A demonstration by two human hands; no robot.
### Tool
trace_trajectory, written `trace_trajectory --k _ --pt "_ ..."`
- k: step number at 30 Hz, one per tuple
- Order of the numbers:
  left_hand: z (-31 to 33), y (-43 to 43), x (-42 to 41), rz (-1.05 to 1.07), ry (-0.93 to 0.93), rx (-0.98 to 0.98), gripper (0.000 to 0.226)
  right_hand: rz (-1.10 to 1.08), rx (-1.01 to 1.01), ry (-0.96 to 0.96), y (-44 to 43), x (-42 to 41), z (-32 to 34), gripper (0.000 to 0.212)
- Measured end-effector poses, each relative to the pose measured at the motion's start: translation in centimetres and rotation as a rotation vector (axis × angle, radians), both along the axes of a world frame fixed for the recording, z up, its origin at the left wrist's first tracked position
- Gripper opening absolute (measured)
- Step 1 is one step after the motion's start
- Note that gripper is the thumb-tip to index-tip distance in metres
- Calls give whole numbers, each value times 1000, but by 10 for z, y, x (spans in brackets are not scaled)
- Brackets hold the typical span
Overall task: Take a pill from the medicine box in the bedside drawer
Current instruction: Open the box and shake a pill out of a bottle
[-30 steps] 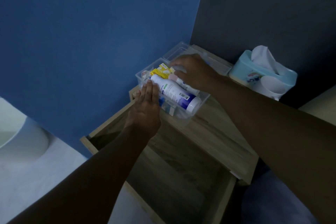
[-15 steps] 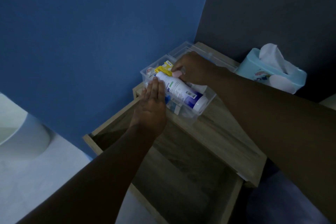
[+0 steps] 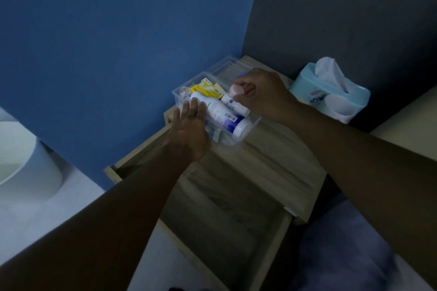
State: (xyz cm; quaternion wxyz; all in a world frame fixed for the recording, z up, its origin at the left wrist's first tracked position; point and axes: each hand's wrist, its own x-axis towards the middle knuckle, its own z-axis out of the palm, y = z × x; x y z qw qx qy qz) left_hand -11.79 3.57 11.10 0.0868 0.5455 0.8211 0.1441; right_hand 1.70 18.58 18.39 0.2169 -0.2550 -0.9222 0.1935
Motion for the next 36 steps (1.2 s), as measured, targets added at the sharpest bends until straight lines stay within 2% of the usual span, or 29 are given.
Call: trace_trajectory --k 2,4,6,8,10,14,17,21,23,25,27,28,30,33,35,36 --pt "11 0 15 9 -247 154 66 4 -13 28 -8 19 8 33" --pt "26 3 36 75 -648 321 50 3 -22 42 -17 37 14 33" --pt "41 7 56 113 -983 412 36 19 -19 42 -26 54 20 32" --pt "53 9 75 109 -1276 470 31 48 -11 41 -36 68 28 29" --pt "59 8 91 79 -1489 506 35 63 -3 47 -45 80 37 27" --pt "62 6 113 105 -1791 540 38 66 30 20 -54 100 48 25" --pt "64 6 125 154 -1923 538 39 59 25 -5 -56 111 52 29" --pt "64 5 137 181 -2011 560 51 109 10 -11 -52 120 54 28" --pt "63 4 140 208 -2029 574 49 144 -120 19 -51 123 54 37" --pt "60 5 140 253 -2015 576 44 127 -243 35 -52 127 51 55" --pt "59 6 141 274 -1985 554 47 41 -204 6 -51 127 46 68" --pt "58 6 142 275 -1978 546 50 -15 -140 -8 -51 126 45 63" --pt "55 6 143 249 -1971 529 45 -61 -30 -6 -50 124 43 41" --pt "50 3 142 210 -1981 520 38 23 -94 9 -50 123 42 21" --pt "46 2 140 222 -1990 521 40 107 -183 3 -50 125 43 29" --pt "44 1 140 244 -1986 517 39 127 -200 -13 -50 125 42 40"
